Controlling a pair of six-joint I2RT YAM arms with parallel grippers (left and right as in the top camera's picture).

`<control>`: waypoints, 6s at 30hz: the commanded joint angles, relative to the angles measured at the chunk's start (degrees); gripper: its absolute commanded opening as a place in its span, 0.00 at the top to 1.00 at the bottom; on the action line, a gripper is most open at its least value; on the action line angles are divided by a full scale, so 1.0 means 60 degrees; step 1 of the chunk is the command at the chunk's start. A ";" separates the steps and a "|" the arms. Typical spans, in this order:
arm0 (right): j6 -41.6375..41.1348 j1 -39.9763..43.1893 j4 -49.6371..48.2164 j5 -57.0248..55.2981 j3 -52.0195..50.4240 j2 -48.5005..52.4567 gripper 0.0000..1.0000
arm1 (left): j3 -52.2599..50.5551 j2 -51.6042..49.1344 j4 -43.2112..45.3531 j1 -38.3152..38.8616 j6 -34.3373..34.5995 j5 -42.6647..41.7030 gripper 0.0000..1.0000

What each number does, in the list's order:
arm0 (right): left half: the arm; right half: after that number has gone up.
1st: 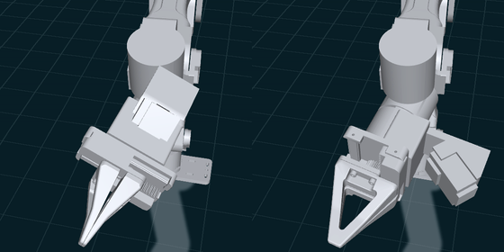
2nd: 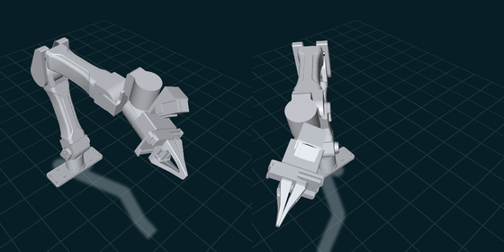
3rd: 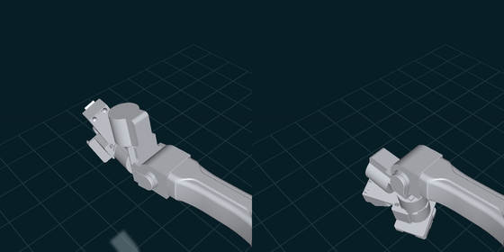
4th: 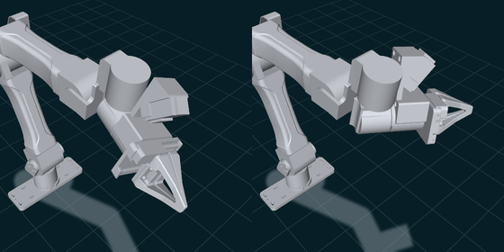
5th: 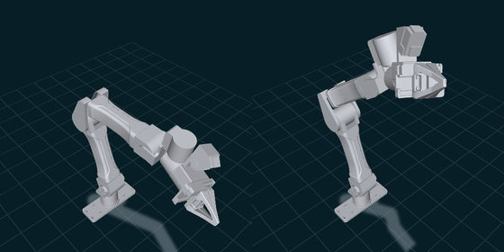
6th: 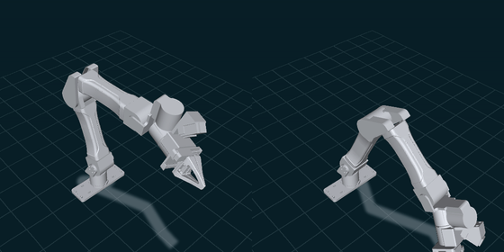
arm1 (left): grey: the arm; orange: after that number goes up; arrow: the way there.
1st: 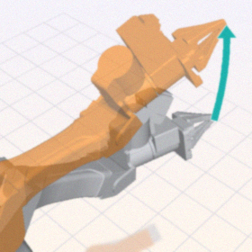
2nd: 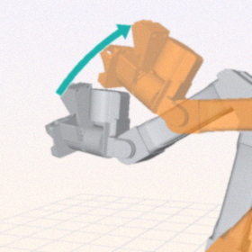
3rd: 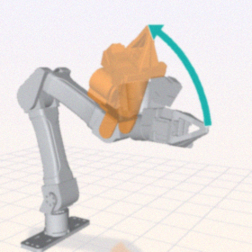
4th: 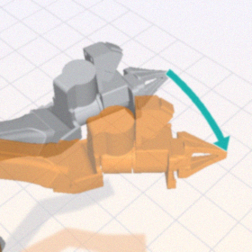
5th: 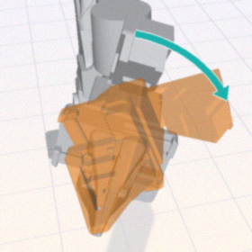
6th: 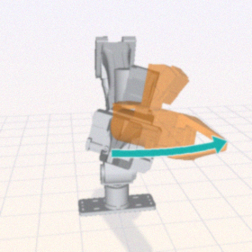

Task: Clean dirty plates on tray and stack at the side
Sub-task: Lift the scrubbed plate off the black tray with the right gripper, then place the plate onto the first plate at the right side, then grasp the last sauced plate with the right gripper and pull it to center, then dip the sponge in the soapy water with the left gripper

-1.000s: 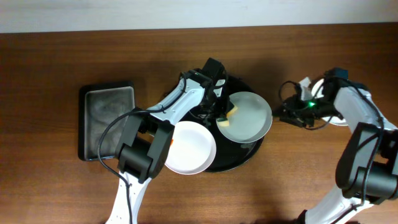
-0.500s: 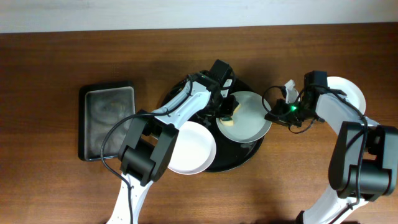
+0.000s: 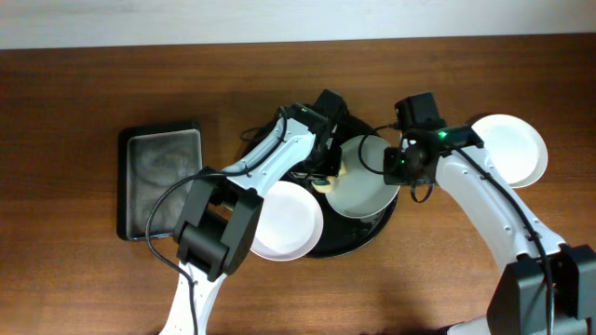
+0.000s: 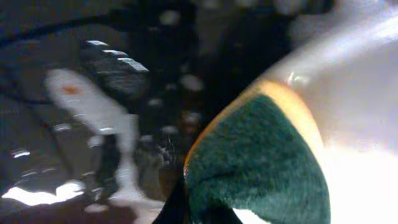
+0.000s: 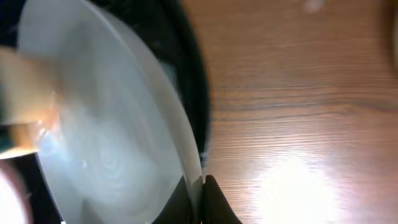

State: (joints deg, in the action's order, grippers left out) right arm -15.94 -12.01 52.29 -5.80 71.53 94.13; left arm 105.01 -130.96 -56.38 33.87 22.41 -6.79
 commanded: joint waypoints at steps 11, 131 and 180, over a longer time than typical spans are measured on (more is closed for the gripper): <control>-0.0317 -0.1592 0.1949 -0.4579 0.1894 -0.0397 0.96 | 0.1508 0.0226 -0.0940 -0.1395 0.0200 -0.0255 0.95; -0.0342 -0.2091 -0.0794 0.1009 0.1067 0.1577 0.39 | -0.5603 0.3854 0.1384 -0.7592 -0.3002 0.0375 0.60; -0.2135 -0.0681 -0.1195 0.3461 0.0831 0.2987 0.72 | -0.3049 0.4794 -0.0652 -0.7566 -0.3235 -0.0222 1.00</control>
State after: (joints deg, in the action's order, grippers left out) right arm -23.68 -16.12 45.17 15.94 75.79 113.84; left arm 85.41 -103.33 -60.27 -11.44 2.87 -7.14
